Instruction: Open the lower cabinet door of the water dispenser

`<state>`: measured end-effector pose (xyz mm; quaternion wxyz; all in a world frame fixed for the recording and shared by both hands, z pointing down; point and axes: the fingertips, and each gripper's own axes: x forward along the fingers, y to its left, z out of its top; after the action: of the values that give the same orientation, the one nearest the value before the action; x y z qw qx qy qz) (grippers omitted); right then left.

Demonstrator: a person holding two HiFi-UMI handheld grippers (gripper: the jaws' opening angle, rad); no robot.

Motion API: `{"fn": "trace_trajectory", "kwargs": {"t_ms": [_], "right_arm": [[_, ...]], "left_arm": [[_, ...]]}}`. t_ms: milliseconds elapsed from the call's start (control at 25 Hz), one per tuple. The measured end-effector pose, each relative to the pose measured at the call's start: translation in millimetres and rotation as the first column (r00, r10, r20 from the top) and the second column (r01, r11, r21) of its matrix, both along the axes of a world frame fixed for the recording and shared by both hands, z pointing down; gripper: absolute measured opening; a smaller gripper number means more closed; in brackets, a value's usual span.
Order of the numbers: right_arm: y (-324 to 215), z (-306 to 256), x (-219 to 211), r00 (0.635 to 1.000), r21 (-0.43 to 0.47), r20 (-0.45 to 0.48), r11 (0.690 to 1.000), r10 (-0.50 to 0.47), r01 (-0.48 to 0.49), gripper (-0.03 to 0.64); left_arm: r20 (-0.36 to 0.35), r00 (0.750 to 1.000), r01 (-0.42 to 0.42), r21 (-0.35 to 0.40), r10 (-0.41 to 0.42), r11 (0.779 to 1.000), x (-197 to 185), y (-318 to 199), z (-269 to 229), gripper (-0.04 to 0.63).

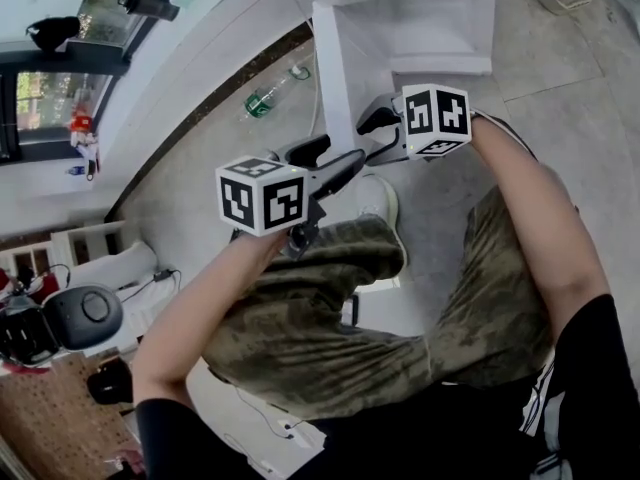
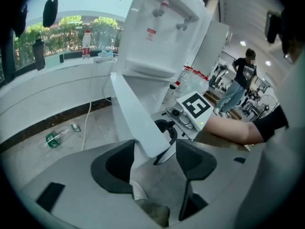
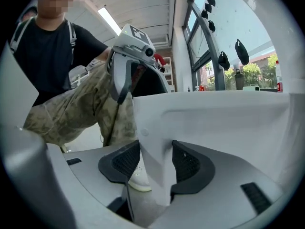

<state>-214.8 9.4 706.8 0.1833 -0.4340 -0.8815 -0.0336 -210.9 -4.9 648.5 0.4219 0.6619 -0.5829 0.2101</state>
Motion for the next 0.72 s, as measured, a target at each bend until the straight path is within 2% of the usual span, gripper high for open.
{"fn": "trace_trajectory", "kwargs": {"t_ms": [80, 360, 520, 720], "right_arm": [[2.5, -0.7, -4.9, 1.0, 0.01, 0.002, 1.0, 0.014, -0.014, 0.201], [2.8, 0.6, -6.4, 1.0, 0.046, 0.0, 0.998, 0.03, -0.03, 0.198], [-2.7, 2.1, -7.3, 0.997, 0.072, 0.002, 0.995, 0.072, -0.071, 0.198], [-0.2, -7.5, -13.8, 0.996, 0.025, 0.021, 0.995, 0.091, -0.092, 0.196]], "left_arm": [[0.03, 0.999, 0.017, -0.005, -0.017, 1.0, -8.6, 2.0, 0.4, 0.228], [0.033, 0.999, -0.006, 0.001, 0.006, 1.0, -13.5, 3.2, 2.5, 0.229], [0.042, 0.999, -0.021, -0.014, 0.021, 1.0, -19.2, 6.5, 3.7, 0.227], [0.096, 0.994, -0.04, -0.034, 0.043, 0.999, -33.5, 13.9, 2.5, 0.224]]}}
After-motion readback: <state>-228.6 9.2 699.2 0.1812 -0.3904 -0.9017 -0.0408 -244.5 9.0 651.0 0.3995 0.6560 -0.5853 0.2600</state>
